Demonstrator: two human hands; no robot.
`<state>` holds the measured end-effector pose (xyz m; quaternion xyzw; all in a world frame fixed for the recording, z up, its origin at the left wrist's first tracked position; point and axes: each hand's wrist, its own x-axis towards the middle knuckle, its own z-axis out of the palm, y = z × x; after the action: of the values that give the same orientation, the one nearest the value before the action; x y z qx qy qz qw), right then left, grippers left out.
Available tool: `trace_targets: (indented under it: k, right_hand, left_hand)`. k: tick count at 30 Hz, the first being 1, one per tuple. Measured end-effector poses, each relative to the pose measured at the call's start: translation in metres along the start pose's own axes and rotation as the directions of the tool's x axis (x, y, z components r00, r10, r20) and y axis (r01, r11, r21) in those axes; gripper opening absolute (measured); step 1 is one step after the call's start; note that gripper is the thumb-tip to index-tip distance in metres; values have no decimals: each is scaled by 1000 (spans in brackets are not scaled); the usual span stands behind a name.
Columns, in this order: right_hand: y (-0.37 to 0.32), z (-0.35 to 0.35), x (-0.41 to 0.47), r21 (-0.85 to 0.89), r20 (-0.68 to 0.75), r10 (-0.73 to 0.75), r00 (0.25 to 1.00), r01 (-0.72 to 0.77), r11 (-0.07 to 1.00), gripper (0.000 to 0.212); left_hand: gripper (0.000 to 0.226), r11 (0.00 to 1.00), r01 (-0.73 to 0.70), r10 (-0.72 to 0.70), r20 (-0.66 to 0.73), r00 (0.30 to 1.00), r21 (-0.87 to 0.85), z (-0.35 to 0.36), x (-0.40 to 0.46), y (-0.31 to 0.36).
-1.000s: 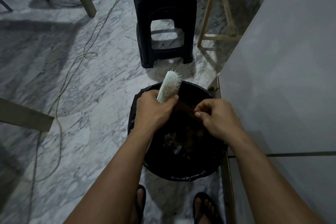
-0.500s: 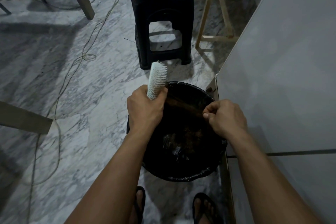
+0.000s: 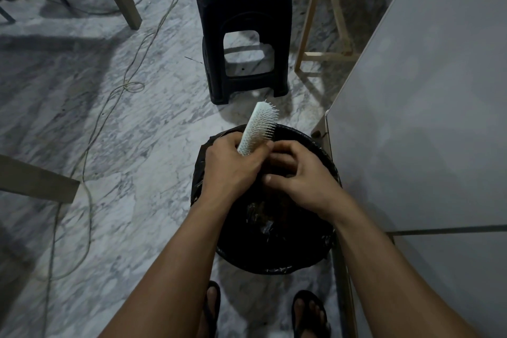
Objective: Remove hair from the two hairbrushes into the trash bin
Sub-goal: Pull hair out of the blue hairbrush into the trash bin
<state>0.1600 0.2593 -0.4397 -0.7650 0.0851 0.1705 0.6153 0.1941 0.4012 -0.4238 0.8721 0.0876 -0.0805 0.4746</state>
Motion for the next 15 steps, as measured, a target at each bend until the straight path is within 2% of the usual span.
trace_targets:
  k: [2,5,7,13,15]
  right_hand:
    - [1,4,-1,47,-18,33,999,-32,998,44]
    - [-1,0,-3,-81,-54,18,998,-22,996,17]
    - [-2,-5,-3,-104,-67,9,998,-16,994,6]
    - [4,-17,5,-338,-205,13,979,-83,937,23]
    - [6,-20,4,-368,-267,19,963,-120,922,25]
  left_hand:
    - [27,1000,3,-3,12,1000,-14,0,0,1]
    - [30,1000,25,-25,3,1000,-5,-1,-1,3]
    - [34,999,36,-37,-28,999,-15,-3,0,3]
    - [35,998,52,-57,-113,992,-43,-3,0,2]
    - [30,995,66,-71,-70,995,-68,-1,0,0]
